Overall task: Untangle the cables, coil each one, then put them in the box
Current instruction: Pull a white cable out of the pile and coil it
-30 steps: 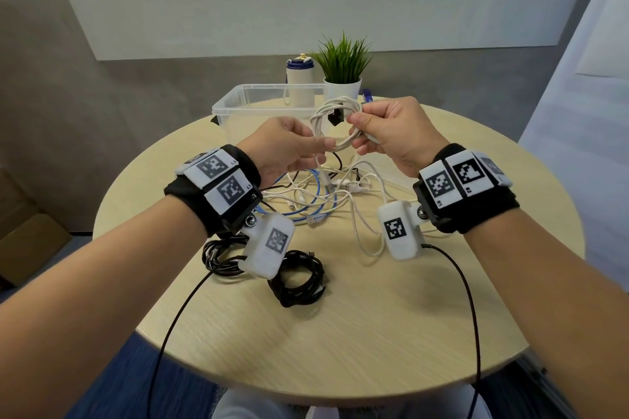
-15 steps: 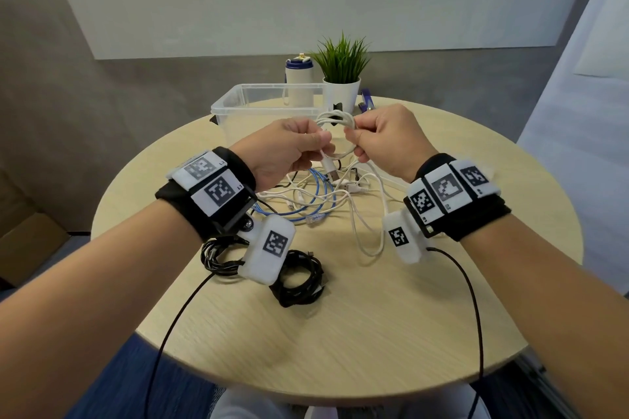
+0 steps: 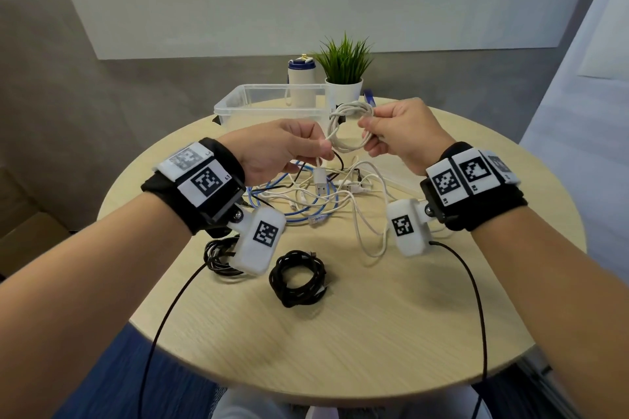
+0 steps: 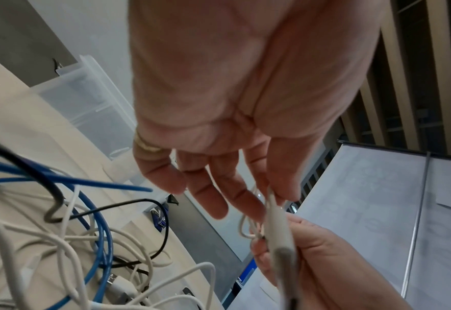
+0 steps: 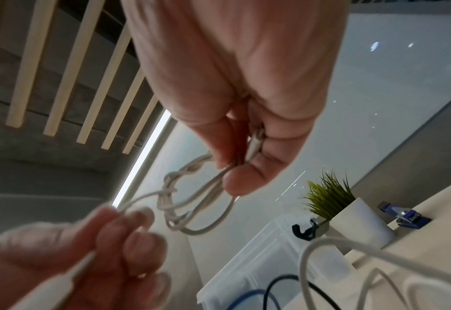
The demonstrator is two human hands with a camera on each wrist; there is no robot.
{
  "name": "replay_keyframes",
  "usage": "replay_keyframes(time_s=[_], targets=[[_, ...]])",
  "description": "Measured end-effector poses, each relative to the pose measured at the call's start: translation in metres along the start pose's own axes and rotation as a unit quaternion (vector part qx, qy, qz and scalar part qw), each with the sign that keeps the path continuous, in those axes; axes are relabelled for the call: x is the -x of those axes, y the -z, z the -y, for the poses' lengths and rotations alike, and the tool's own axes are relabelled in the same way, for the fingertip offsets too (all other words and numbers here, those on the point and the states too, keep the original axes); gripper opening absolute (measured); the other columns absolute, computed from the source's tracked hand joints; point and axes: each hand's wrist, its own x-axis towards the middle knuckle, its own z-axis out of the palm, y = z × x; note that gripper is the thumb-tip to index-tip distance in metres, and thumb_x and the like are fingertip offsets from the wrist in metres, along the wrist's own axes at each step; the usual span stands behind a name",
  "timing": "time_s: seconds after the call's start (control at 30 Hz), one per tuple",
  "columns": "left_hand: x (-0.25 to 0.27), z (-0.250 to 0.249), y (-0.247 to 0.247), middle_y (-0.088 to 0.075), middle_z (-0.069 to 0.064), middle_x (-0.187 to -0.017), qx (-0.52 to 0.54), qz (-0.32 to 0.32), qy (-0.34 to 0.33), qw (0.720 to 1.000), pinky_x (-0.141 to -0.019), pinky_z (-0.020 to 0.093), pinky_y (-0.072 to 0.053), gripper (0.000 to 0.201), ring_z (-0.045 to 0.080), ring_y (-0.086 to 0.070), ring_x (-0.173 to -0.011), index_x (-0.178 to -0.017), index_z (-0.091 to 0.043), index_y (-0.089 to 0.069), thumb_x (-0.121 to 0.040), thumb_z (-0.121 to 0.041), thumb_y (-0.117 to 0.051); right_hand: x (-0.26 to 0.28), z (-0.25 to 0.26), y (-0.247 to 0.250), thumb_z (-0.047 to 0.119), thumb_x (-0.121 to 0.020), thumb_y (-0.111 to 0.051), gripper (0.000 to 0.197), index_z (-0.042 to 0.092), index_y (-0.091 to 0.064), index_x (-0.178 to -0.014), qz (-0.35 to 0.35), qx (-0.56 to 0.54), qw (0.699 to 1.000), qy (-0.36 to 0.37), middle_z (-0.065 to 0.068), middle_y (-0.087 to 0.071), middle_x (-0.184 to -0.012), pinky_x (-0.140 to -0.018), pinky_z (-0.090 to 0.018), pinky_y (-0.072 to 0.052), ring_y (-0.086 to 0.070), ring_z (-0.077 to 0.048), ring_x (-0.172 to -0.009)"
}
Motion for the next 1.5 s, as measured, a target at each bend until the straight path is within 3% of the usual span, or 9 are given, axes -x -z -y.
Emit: replay_keyframes(time_s=[0.1, 0.23, 0.37, 0.53, 0.73, 0.97, 1.13, 1.3, 1.5], targets=[[-0.001, 0.001, 0.001, -0.059, -0.009, -0.064, -0.050, -0.025, 0.019, 0.998, -0.054, 0.020, -0.029, 0.025, 0.004, -0.047, -0.057, -0.068, -0.016, -0.050, -0.091, -0.015, -0.058, -0.001, 0.002, 0.007, 0.007, -0.091, -0.061, 0.015, 0.009, -0.067, -0.078, -0.001, -0.008, 1.000, 0.001, -0.011, -0.059, -0.066, -0.050, -0.024, -0.051, -0.056, -0.019, -0.054], [-0.004, 0.004, -0.003, -0.050, 0.001, -0.059, -0.108, -0.017, 0.044, 0.993, -0.053, 0.022, -0.036, 0.026, 0.013, -0.042, -0.056, -0.066, -0.014, -0.050, -0.089, -0.014, -0.064, -0.002, 0.005, 0.010, 0.009, -0.091, -0.060, 0.015, 0.013, -0.069, -0.080, -0.012, 0.016, 0.999, 0.043, -0.011, -0.059, -0.067, -0.051, -0.025, -0.051, -0.055, -0.016, -0.053], [-0.005, 0.004, -0.007, -0.056, 0.003, -0.057, -0.160, -0.018, 0.068, 0.985, -0.052, 0.020, -0.046, 0.024, 0.012, -0.049, -0.050, -0.068, -0.012, -0.053, -0.084, -0.015, -0.070, -0.002, 0.006, 0.009, 0.014, -0.091, -0.062, 0.013, 0.020, -0.070, -0.082, -0.030, 0.044, 0.996, 0.066, -0.005, -0.062, -0.069, -0.055, -0.027, -0.053, -0.058, -0.015, -0.059], [-0.007, 0.006, -0.006, -0.068, 0.013, -0.067, -0.149, -0.062, 0.087, 0.983, -0.060, 0.022, -0.057, 0.021, 0.013, -0.062, -0.052, -0.071, -0.009, -0.053, -0.084, -0.009, -0.069, 0.006, 0.010, 0.007, 0.008, -0.092, -0.059, 0.013, 0.013, -0.068, -0.086, 0.003, -0.035, 0.998, 0.044, -0.006, -0.060, -0.067, -0.056, -0.031, -0.058, -0.060, -0.014, -0.053], [-0.012, 0.012, -0.014, -0.069, 0.014, -0.067, 0.028, -0.157, 0.011, 0.987, -0.062, 0.027, -0.060, 0.025, 0.017, -0.069, -0.058, -0.070, -0.008, -0.046, -0.090, 0.000, -0.059, 0.010, 0.016, 0.006, 0.007, -0.093, -0.057, 0.010, 0.004, -0.066, -0.091, 0.030, -0.151, 0.988, 0.016, -0.002, -0.061, -0.061, -0.051, -0.028, -0.055, -0.060, -0.011, -0.050], [-0.013, 0.010, -0.018, -0.070, 0.007, -0.066, 0.299, -0.182, -0.080, 0.933, -0.055, 0.021, -0.057, 0.024, 0.014, -0.070, -0.060, -0.073, -0.010, -0.044, -0.094, 0.001, -0.050, 0.013, 0.017, 0.004, 0.009, -0.093, -0.056, 0.010, 0.006, -0.065, -0.089, 0.071, -0.194, 0.978, -0.031, -0.003, -0.064, -0.059, -0.049, -0.026, -0.054, -0.062, -0.013, -0.051], [-0.014, 0.009, -0.021, -0.069, 0.003, -0.062, 0.317, -0.166, -0.069, 0.931, -0.058, 0.021, -0.058, 0.017, 0.010, -0.068, -0.058, -0.075, -0.008, -0.052, -0.091, -0.004, -0.055, 0.014, 0.016, -0.004, 0.010, -0.091, -0.060, 0.010, 0.003, -0.066, -0.096, 0.053, -0.168, 0.984, -0.037, -0.004, -0.063, -0.063, -0.048, -0.023, -0.053, -0.061, -0.012, -0.050], [-0.013, 0.013, -0.022, -0.073, 0.005, -0.074, 0.291, -0.127, -0.062, 0.946, -0.066, 0.020, -0.058, 0.012, 0.009, -0.070, -0.068, -0.092, -0.002, -0.064, -0.093, -0.005, -0.052, 0.009, 0.015, -0.006, 0.006, -0.091, -0.060, 0.011, 0.000, -0.065, -0.099, 0.004, -0.181, 0.983, -0.026, -0.020, -0.060, -0.088, -0.049, -0.020, -0.052, -0.061, -0.013, -0.054], [-0.011, 0.014, -0.028, -0.074, 0.005, -0.083, 0.297, -0.097, -0.087, 0.946, -0.079, 0.025, -0.057, 0.017, 0.012, -0.071, -0.079, -0.099, 0.000, -0.065, -0.090, 0.005, -0.051, 0.009, 0.014, -0.010, 0.005, -0.091, -0.060, 0.007, 0.004, -0.067, -0.092, -0.027, -0.194, 0.980, -0.025, -0.011, -0.068, -0.082, -0.051, -0.021, -0.053, -0.065, -0.012, -0.058]])
